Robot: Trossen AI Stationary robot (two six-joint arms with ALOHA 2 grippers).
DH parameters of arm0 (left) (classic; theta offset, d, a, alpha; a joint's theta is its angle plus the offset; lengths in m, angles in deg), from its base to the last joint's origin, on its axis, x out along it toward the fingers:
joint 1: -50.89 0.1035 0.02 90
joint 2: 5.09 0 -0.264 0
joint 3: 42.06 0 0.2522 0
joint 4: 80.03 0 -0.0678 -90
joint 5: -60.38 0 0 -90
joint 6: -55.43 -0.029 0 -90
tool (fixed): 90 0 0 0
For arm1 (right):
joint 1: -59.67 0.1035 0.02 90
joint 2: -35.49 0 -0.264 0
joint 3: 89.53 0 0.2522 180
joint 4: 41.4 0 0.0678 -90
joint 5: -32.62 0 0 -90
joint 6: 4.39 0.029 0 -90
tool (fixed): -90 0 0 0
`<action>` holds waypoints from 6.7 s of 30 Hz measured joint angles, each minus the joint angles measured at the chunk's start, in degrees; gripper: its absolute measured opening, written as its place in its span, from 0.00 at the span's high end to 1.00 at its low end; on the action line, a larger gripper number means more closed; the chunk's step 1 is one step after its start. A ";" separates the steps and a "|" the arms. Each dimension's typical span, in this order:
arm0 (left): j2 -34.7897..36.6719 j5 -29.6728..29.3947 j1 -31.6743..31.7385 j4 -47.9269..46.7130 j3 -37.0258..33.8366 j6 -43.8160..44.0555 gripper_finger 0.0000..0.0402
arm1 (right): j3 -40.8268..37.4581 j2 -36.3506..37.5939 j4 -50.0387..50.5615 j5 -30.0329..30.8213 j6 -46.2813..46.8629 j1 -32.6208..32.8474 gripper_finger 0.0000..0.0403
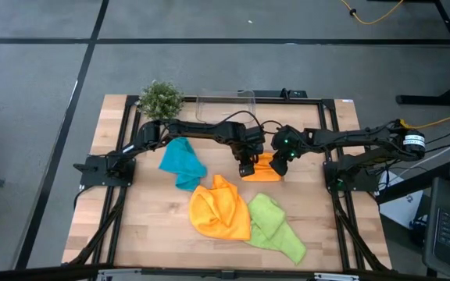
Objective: Fold microfiber towels
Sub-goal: Fold the top orange microfiber cloth
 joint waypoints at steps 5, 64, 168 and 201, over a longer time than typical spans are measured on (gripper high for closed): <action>0.00 0.00 0.00 -0.19 0.00 0.02 0.62 | 0.04 -3.66 -0.54 0.49 -0.31 0.24 0.49; -1.49 -4.05 -0.39 -0.30 -0.02 -5.92 0.95 | 0.11 -3.72 -1.69 -0.59 3.26 3.18 0.97; -0.87 -19.40 3.73 17.49 3.32 -17.06 0.70 | 12.94 -1.78 32.86 39.57 37.50 11.47 0.92; 22.49 -18.18 0.69 -23.76 14.99 7.77 0.71 | 9.77 -11.68 3.83 18.11 6.04 -15.29 0.92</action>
